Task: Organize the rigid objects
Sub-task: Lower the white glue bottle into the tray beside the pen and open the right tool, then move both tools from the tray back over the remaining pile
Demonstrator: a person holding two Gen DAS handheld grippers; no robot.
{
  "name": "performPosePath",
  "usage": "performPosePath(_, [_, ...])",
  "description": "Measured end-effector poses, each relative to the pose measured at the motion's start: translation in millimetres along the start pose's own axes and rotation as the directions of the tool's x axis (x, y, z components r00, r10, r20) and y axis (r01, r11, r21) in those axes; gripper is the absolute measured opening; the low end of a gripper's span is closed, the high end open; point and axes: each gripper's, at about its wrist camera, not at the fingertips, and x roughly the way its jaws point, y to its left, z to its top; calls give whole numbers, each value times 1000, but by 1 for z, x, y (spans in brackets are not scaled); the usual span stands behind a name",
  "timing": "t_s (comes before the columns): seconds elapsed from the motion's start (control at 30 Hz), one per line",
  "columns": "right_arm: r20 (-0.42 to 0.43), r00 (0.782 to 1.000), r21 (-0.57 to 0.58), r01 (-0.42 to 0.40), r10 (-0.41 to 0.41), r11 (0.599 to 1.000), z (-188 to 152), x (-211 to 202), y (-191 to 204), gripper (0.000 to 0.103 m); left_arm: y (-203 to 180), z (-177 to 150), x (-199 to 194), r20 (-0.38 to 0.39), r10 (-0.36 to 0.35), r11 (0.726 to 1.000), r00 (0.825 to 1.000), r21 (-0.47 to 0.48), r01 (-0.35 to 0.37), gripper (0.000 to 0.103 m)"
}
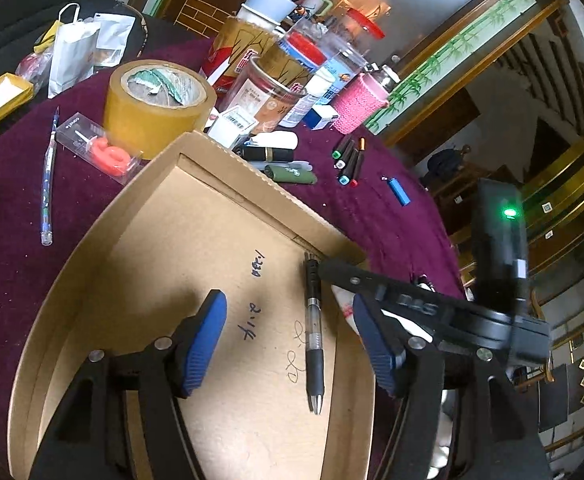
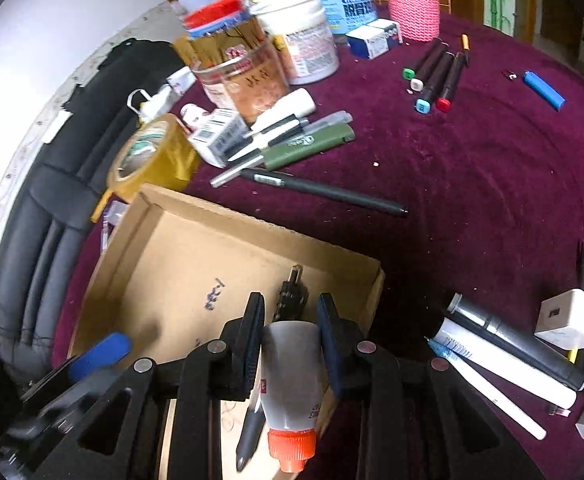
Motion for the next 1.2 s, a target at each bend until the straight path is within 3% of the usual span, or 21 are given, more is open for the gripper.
performPosePath(0.17, [36,988,-5,150,-150,989,-1,5,7,32,0,1,-6,26,-1,1000,1000,-6,1,73])
performPosePath(0.23, [42,984,12,172,-173,985,-1,6,5,45,1,1,-10,38,-7,1000,999,-13,8,74])
performPosePath(0.33, [69,986,34,151,-153,988,-2,-2,2,56,1,0,-16,49,-3,1000,999,-12,4,76])
performPosePath(0.47, [152,981,57,117,-125,991,-6,-34,-3,63,3,0,-18,40,3,1000,999,-20,-2,79])
performPosePath(0.57, [214,968,43,126,-132,991,-14,-63,-7,69,3,-2,-23,36,3,1000,999,-29,-2,82])
performPosePath(0.7, [281,945,53,159,-167,986,-35,-101,-29,86,-7,-9,-26,38,17,1000,999,18,-18,85])
performPosePath(0.9, [281,941,158,149,-189,976,-74,-125,-86,86,-31,-9,-19,104,46,996,994,71,-54,86])
performPosePath(0.97, [274,944,189,132,-181,973,-85,-126,-102,86,-43,-1,-8,132,125,980,983,139,-143,93])
performPosePath(1.03, [277,945,231,109,-172,967,-98,-130,-118,86,-51,-1,13,84,208,955,974,196,-221,93])
performPosePath(1.13, [285,944,279,84,-166,957,-112,-135,-137,86,-51,-23,57,-126,214,963,969,194,-188,93])
performPosePath(1.17, [286,943,288,82,-167,954,-115,-137,-142,86,-59,-33,66,-145,262,945,954,240,-223,95])
performPosePath(1.2, [288,942,297,83,-172,951,-119,-137,-145,86,-74,-38,63,-111,283,924,953,299,-240,95])
